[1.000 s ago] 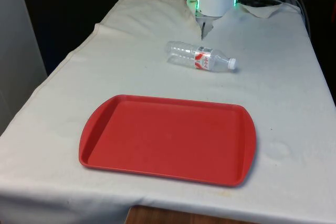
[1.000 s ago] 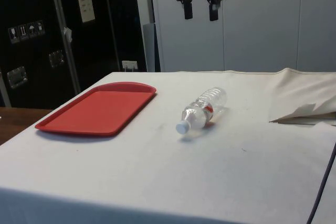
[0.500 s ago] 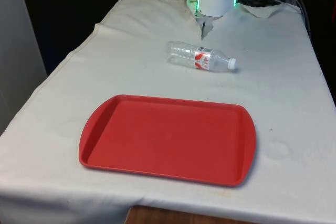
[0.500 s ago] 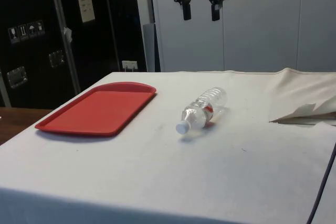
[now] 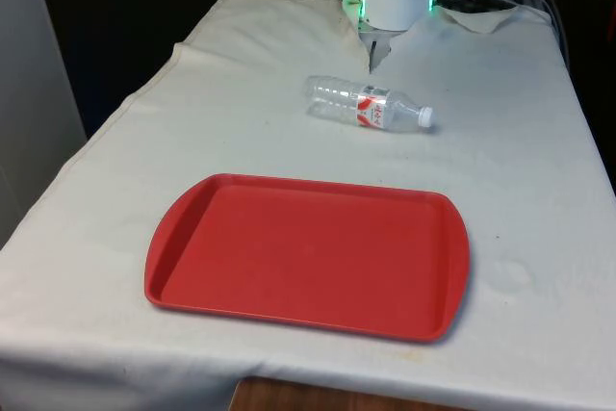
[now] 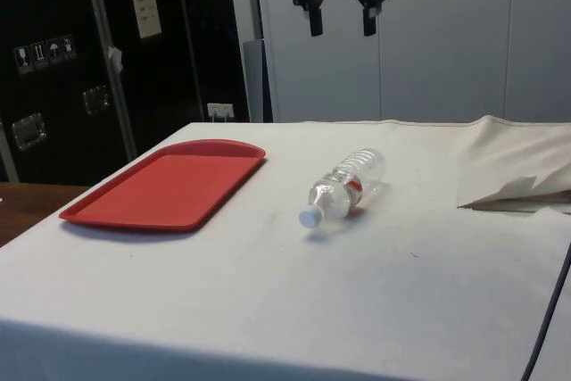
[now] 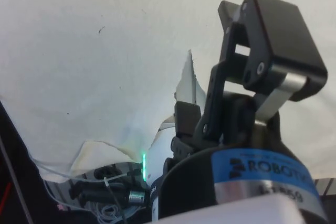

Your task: Place the bottle upright on the tray.

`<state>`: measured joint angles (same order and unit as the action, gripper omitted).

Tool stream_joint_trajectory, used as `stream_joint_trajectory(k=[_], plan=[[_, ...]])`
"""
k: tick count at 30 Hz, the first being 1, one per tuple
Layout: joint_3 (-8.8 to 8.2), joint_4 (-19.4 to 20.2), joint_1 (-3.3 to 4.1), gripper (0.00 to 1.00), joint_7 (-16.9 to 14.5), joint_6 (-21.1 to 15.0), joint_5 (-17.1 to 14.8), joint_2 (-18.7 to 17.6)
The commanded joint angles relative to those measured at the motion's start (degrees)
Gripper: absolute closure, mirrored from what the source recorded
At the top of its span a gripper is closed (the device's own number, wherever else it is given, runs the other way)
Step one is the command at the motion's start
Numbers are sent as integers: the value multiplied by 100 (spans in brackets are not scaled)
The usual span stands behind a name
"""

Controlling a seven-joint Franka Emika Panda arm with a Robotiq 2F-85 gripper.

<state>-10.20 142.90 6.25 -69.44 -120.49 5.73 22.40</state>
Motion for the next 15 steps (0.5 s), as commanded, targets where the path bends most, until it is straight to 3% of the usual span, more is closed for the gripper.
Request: stream_joint_trajectory(k=[1,15], plan=[[-6,11,11,0,-63,-34,6,0],[0,23,0,0,-676,0,0,-6]])
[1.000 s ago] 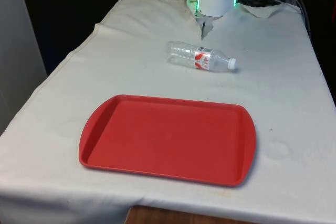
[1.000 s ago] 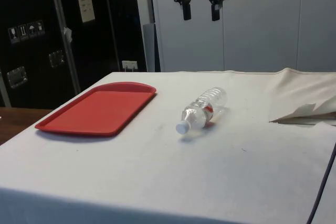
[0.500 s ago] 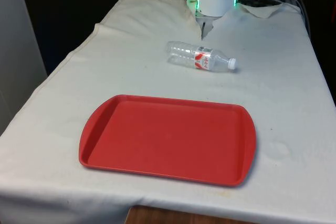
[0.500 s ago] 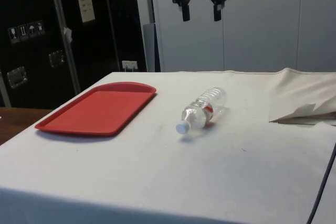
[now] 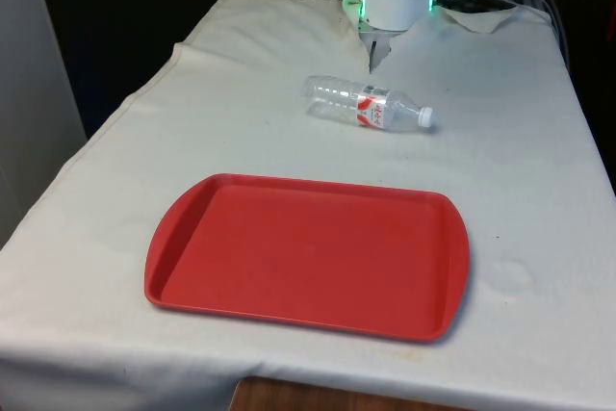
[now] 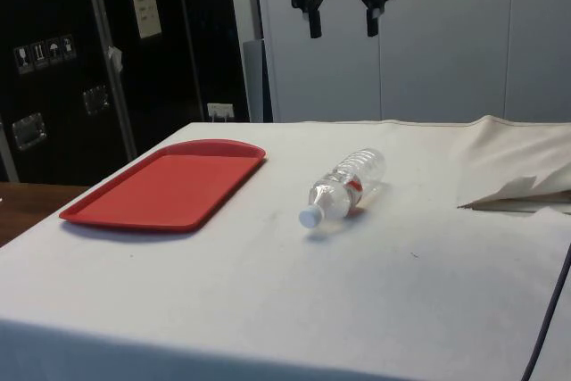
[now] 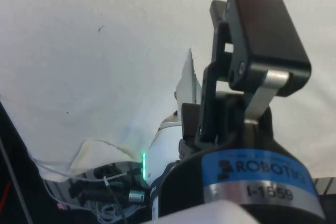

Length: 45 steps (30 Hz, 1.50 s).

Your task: Place the bottle upright on the tray.

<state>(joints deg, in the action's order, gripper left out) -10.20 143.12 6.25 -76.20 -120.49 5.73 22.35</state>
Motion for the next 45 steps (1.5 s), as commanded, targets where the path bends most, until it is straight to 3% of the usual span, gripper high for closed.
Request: stream_joint_trajectory(k=[1,5,25,34,35,45], plan=[[-6,17,11,0,-80,-40,6,0],[0,17,6,0,-258,-34,6,6],[17,92,11,0,-315,-74,-6,-92],[97,172,11,0,-338,-498,57,-367],[80,132,17,0,-367,-390,0,-372],[166,315,17,0,-407,-963,115,-573]])
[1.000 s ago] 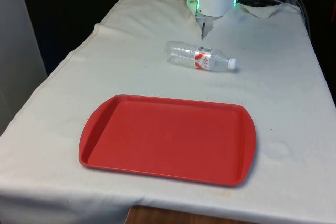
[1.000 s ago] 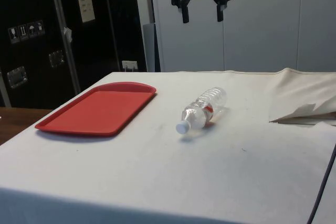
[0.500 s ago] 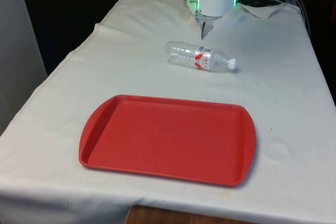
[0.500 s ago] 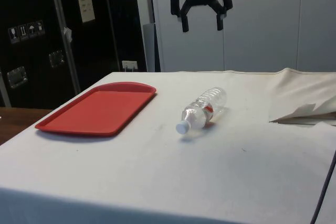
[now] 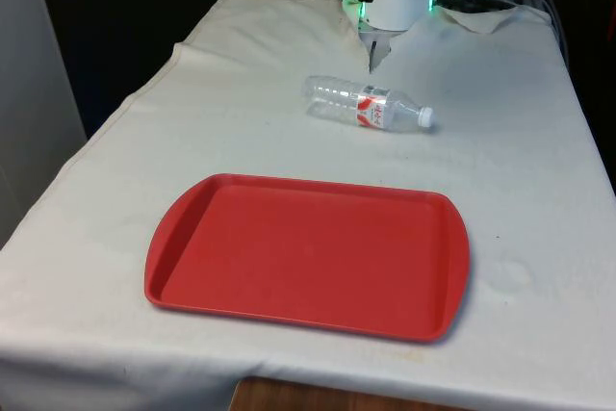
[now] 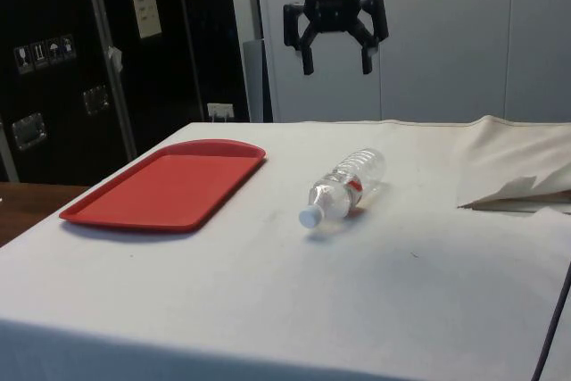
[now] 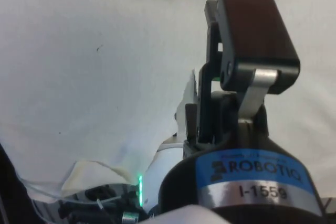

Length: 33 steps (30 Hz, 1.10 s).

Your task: Place the bottle upright on the tray.

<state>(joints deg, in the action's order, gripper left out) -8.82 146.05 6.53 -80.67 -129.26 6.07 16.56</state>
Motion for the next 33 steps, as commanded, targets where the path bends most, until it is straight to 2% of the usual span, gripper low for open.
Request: stream_joint_trajectory(k=[1,6,7,8,14,15,17,20,22,23,24,33], plan=[[29,34,-11,0,34,-126,92,-11],[69,120,-11,0,23,-367,189,-115],[46,109,6,0,-29,-281,97,-115],[74,138,-11,0,23,-407,206,-132],[115,206,-6,0,17,-688,321,-304],[86,178,11,0,-34,-567,218,-286],[120,229,-6,0,11,-808,361,-395],[132,246,0,0,0,-928,407,-498],[132,258,0,0,-6,-991,418,-561],[115,246,17,0,-52,-905,327,-539],[126,258,6,0,-17,-1026,418,-596],[115,160,11,0,-120,-1266,367,-1049]])
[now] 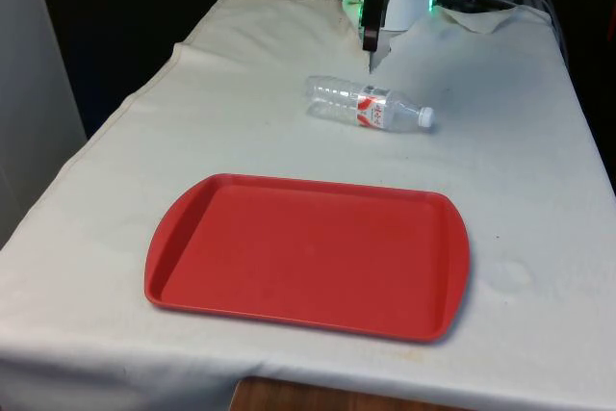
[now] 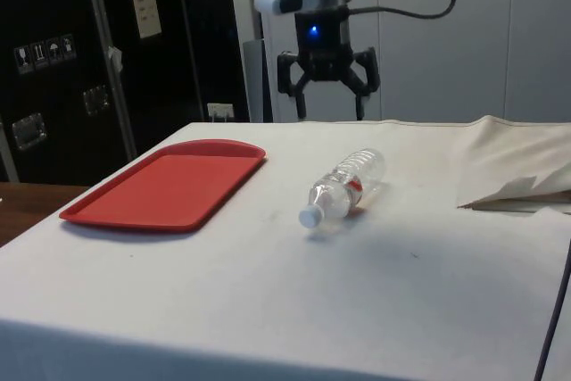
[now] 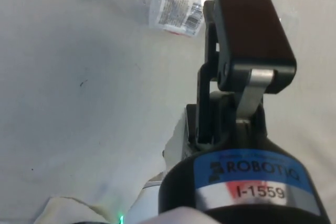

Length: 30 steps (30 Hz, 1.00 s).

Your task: Place the bottle upright on the tray.

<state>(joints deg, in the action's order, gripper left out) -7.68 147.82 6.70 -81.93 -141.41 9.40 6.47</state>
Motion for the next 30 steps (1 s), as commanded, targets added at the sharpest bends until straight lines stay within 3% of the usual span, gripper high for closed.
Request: stream_joint_trajectory(k=[1,13,30], plan=[[0,-34,0,0,0,-63,29,-80],[-63,-269,-23,0,-6,-132,-34,-625],[-132,-304,-34,0,315,-69,-138,-905]])
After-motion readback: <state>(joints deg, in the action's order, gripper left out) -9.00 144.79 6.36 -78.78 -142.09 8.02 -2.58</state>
